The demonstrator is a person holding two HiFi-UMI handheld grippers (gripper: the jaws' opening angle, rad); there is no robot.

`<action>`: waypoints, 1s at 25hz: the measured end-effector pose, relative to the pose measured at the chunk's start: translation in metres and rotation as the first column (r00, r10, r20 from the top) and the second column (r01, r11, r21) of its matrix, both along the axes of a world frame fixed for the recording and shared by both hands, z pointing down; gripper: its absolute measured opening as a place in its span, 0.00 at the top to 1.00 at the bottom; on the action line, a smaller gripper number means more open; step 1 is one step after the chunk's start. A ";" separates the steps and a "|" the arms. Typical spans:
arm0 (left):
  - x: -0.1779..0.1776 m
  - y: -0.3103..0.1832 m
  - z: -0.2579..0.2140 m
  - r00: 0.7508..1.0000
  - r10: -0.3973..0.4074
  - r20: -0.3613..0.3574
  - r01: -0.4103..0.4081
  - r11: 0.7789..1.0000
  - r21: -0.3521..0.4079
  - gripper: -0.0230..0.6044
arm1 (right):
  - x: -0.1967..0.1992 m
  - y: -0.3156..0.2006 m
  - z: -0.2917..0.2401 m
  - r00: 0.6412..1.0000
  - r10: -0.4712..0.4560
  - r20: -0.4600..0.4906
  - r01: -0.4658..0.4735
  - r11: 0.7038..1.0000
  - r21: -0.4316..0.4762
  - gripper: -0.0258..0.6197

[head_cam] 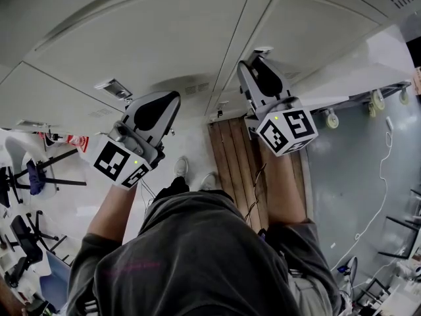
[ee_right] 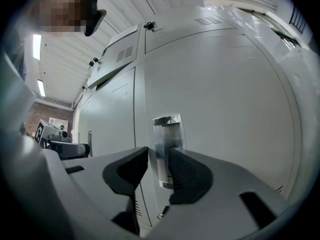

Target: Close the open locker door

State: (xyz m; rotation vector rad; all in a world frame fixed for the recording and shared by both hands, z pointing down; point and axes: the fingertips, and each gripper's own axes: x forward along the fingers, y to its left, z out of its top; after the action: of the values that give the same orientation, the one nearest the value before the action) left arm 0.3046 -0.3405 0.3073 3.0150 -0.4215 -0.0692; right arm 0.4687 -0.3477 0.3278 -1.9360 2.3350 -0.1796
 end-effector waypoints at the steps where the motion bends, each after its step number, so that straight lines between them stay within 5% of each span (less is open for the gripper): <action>1: 0.000 -0.001 0.000 1.000 -0.003 0.001 0.003 1.000 0.000 0.94 | 0.000 -0.001 0.000 1.000 -0.002 0.002 0.002 1.000 0.000 0.75; 25: 0.008 0.017 -0.002 1.000 -0.025 0.007 0.025 1.000 0.006 0.94 | 0.000 0.020 -0.008 0.999 -0.033 0.011 0.032 0.999 0.036 0.75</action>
State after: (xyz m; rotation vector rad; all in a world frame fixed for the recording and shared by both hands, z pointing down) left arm 0.3127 -0.3235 0.3058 3.0175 -0.4599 -0.0616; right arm 0.4689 -0.3272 0.3196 -1.8769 2.3470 -0.1503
